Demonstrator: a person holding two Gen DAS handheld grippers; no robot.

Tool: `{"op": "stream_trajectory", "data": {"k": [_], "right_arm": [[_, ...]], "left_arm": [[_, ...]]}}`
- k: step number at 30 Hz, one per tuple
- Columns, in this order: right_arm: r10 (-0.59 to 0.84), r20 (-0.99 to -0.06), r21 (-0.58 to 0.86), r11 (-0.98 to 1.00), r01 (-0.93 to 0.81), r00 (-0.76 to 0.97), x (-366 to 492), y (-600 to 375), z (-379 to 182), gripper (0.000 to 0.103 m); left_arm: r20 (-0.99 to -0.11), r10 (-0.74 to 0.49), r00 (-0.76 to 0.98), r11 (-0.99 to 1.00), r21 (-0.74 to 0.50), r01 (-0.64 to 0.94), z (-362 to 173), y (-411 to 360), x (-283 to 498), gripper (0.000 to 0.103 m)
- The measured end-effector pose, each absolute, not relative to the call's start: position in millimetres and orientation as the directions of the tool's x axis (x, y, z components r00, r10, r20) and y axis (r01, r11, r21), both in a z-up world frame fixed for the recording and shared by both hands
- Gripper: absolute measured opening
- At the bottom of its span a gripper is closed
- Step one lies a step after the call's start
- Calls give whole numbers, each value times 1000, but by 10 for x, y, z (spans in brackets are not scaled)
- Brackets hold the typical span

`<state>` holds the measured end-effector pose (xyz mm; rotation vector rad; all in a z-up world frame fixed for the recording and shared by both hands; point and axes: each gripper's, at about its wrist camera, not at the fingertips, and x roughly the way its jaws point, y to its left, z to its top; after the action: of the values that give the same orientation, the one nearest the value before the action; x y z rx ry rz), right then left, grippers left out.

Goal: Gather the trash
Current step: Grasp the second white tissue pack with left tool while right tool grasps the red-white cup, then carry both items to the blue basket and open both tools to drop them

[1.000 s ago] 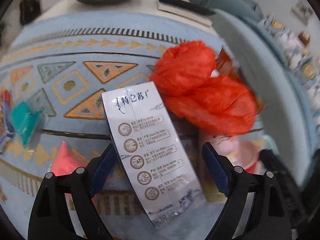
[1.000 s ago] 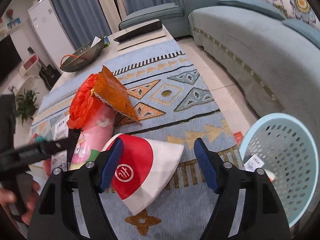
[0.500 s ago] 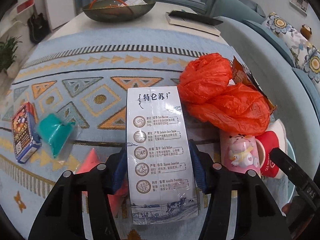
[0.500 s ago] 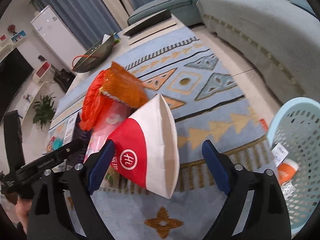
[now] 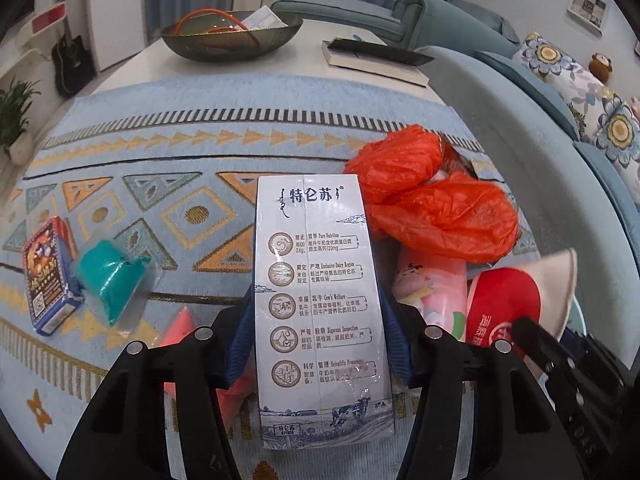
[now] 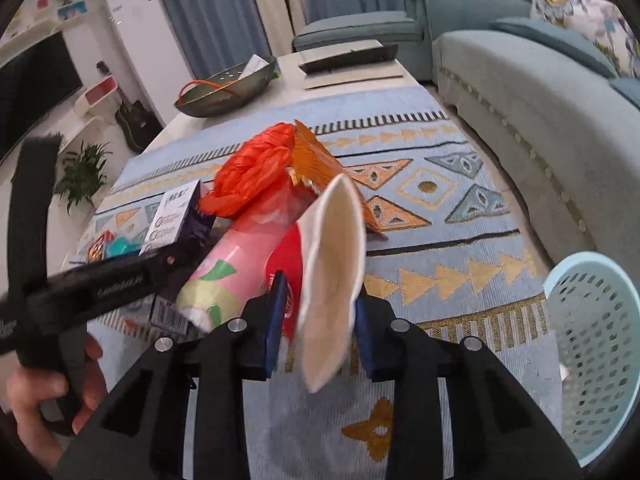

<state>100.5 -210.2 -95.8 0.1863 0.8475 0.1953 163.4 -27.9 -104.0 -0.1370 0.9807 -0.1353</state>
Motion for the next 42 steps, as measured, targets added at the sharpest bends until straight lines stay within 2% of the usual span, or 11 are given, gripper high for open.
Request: {"op": "stream_trajectory", "data": {"k": [3, 4, 9, 15, 20, 24, 29, 32, 39, 40, 42], "right_arm": [[246, -736, 251, 964, -84, 630, 1035, -2093, -955, 27], [240, -744, 252, 965, -70, 624, 1056, -2107, -979, 24], [192, -719, 217, 975, -46, 668, 930, -2174, -821, 21], [88, -670, 151, 988, 20, 737, 604, -2552, -284, 21], [-47, -636, 93, 986, 137, 770, 264, -3157, 33, 21], [-146, -642, 89, 961, 263, 752, 106, -3662, 22, 21], [-226, -684, 122, 902, 415, 693, 10, -4249, -209, 23], [-219, -742, 151, 867, 476, 634, 14, -4527, -425, 25], [-207, -826, 142, 824, 549, 525, 18, -4739, -786, 26], [-206, -833, 138, 821, 554, 513, 17, -4757, -813, 28], [-205, -837, 145, 811, 566, 508, 30, -4796, -829, 47]], "left_arm": [[-811, -176, 558, 982, -180, 49, -1021, -257, 1624, 54], [-806, -178, 565, 982, -184, 48, -1007, -242, 1615, 53], [-746, -225, 626, 972, -215, 93, -769, -248, 1500, 53], [-635, -403, 660, 915, -295, 274, -280, -578, 1264, 53], [-601, -535, 594, 839, -293, 459, 4, -1182, 1095, 53], [-607, -624, 492, 761, -330, 558, 96, -1745, 1060, 53], [-637, -643, 424, 719, -313, 620, 11, -2328, 1045, 53], [-672, -624, 398, 706, -266, 657, -108, -2682, 1026, 53], [-727, -613, 310, 669, -268, 693, -418, -3148, 1069, 55], [-730, -611, 306, 668, -267, 694, -440, -3173, 1078, 57], [-732, -607, 308, 670, -264, 694, -474, -3176, 1075, 67]]}}
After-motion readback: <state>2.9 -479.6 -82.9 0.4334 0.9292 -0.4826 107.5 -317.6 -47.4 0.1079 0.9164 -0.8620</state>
